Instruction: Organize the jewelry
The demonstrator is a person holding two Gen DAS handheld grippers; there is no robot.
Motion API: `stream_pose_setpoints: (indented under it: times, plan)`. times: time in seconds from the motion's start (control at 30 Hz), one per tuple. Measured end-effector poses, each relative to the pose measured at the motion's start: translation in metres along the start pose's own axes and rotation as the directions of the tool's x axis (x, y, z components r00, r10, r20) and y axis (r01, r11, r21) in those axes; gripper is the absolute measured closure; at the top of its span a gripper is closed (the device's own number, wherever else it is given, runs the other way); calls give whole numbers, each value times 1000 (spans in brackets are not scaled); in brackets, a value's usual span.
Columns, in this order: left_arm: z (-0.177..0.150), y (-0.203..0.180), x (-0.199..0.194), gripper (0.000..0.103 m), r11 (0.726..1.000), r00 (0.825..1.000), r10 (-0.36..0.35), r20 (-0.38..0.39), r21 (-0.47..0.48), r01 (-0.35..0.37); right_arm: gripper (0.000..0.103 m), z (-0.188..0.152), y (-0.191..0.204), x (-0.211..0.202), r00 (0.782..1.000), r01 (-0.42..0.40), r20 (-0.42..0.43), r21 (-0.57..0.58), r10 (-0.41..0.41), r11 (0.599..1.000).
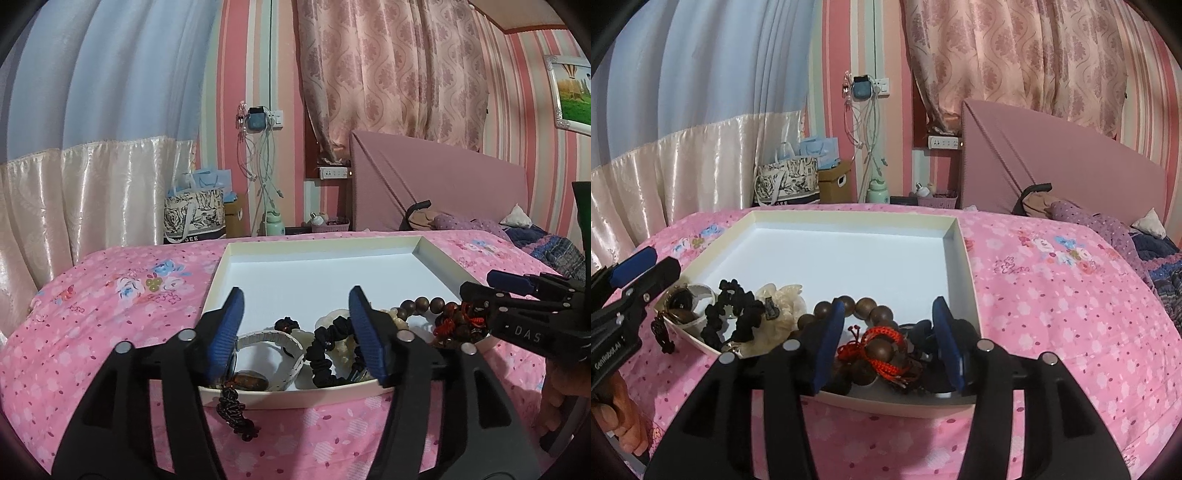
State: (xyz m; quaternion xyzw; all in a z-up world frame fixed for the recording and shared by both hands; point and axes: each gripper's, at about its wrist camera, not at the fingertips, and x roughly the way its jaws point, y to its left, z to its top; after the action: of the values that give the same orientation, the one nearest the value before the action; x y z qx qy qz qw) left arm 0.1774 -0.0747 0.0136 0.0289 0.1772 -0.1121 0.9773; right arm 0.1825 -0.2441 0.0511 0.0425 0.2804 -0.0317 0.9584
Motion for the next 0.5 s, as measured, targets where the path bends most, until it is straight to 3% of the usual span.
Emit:
stream_pose_setpoints:
  times: [0.2,0.5]
  plan:
    - [0,3,1,19,1000,1000,-2,-3,-15,1,45,2,3,-3,1000,18,16,-17,-18,1000]
    - [1,3,0,16,1000,1000,8,-6,-18,-8,37,1,5,-5,998,66,22,-49,-65,997]
